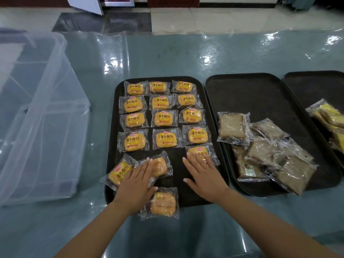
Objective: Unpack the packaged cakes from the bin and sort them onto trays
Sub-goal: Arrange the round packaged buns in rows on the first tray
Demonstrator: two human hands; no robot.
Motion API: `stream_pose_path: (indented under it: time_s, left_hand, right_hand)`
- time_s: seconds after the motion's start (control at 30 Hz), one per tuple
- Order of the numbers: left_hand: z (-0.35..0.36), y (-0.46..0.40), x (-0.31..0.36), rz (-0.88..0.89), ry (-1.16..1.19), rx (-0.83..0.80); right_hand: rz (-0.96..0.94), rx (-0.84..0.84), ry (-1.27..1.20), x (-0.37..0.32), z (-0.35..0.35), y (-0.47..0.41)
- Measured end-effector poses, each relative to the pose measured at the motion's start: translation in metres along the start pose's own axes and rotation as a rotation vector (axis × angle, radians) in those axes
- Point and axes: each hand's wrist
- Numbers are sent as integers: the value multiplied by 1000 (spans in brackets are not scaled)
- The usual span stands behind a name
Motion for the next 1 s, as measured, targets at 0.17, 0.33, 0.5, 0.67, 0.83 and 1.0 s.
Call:
stream_pose_path:
  time_s: [0.17, 0.33, 0.5, 0.67, 0.83, 1.0]
  left_hand:
    - [7, 9, -12, 42, -10, -62]
    - [5, 15, -20, 52, -48, -69]
    - [4, 15, -24, 72, -11, -42]
    - [-7, 2, -18, 2, 26, 42]
    - [-6, -13, -10, 14, 94, 128]
    - [-4, -24, -3, 67, 141, 127]
  right_hand:
    - [-169, 0, -40, -25, -4, -15]
    - [-216, -68, -27, -38, 3, -35]
    - [-255, -79, -42, -44, 10, -56]
    - [-274, -78, 57, -44, 17, -66]
    - [-270, 33, 12, -38, 20, -63]
    - [-230, 152, 8, -19, 7, -50]
Point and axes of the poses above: each hand's wrist, its own y-axis away from the middle knuckle, its own z-axis out of the palm, x = y × z, and after that the axes turned 12 degrees about x, right-handed
